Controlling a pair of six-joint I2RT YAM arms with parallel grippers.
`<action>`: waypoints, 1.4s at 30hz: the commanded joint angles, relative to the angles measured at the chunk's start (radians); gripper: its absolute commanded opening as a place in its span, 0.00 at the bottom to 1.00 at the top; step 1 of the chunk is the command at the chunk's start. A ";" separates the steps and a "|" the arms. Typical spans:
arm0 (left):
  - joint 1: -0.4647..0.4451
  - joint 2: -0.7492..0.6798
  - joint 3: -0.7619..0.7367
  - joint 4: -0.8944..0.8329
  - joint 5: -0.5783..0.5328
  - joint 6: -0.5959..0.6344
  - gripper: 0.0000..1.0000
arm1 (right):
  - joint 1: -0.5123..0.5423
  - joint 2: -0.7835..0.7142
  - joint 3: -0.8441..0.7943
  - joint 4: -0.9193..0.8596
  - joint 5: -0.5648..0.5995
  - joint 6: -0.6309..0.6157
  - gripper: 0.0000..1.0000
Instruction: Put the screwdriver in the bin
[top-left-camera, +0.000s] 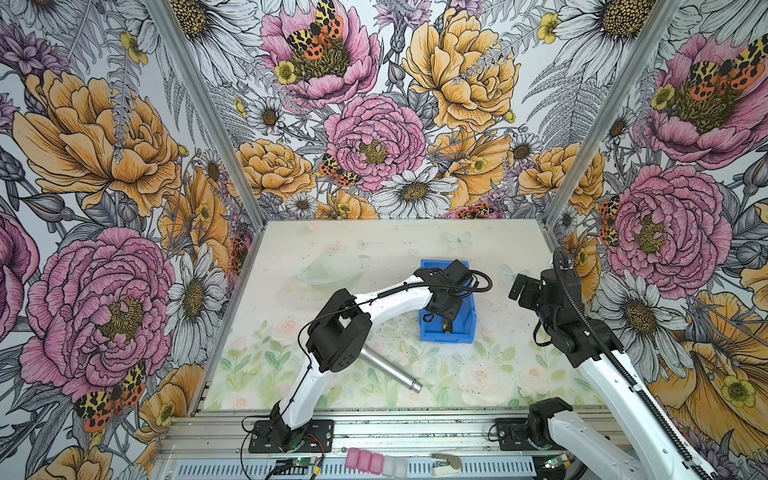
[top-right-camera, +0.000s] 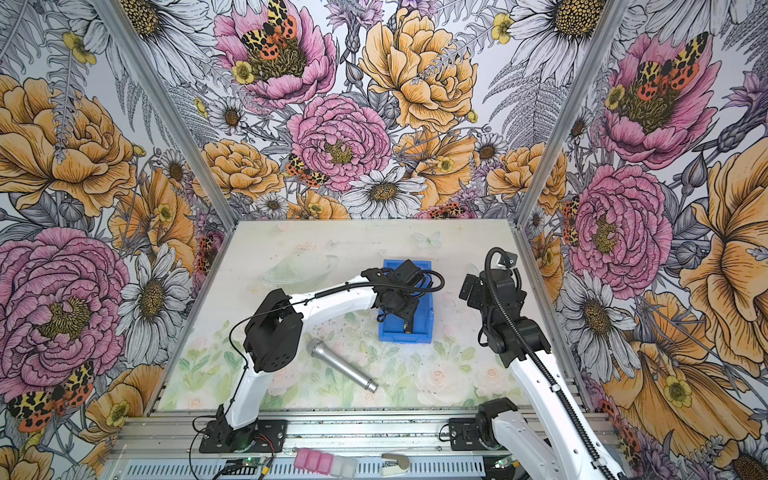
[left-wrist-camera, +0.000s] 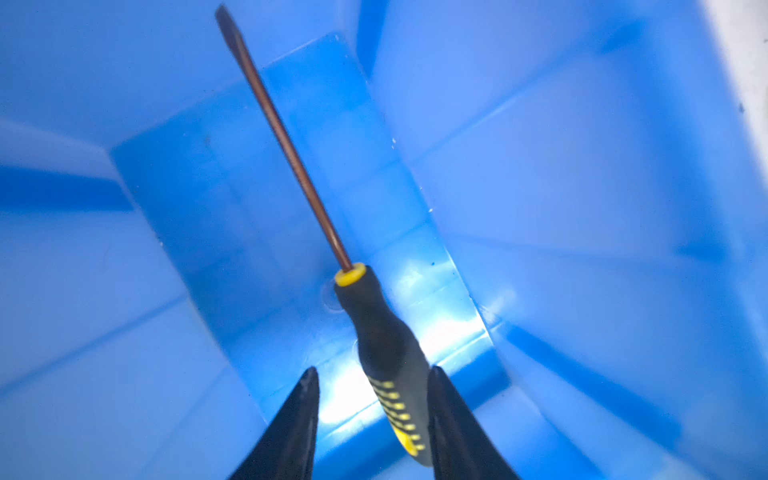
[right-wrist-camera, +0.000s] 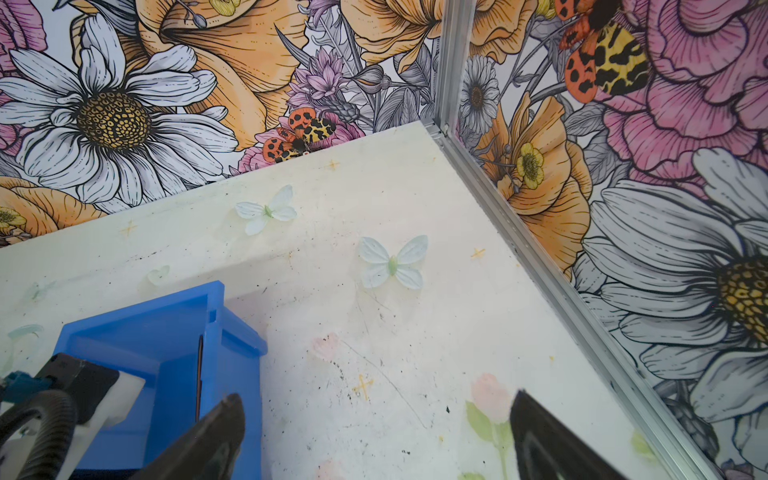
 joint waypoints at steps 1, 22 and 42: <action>-0.009 -0.086 0.025 0.011 0.012 0.014 0.48 | -0.009 -0.011 0.018 -0.002 0.019 0.022 0.99; 0.376 -0.822 -0.611 0.260 -0.168 0.057 0.99 | -0.042 -0.079 -0.313 0.389 0.180 -0.086 1.00; 0.780 -0.781 -1.279 1.343 -0.390 0.410 0.99 | -0.207 0.508 -0.442 1.247 -0.146 -0.331 1.00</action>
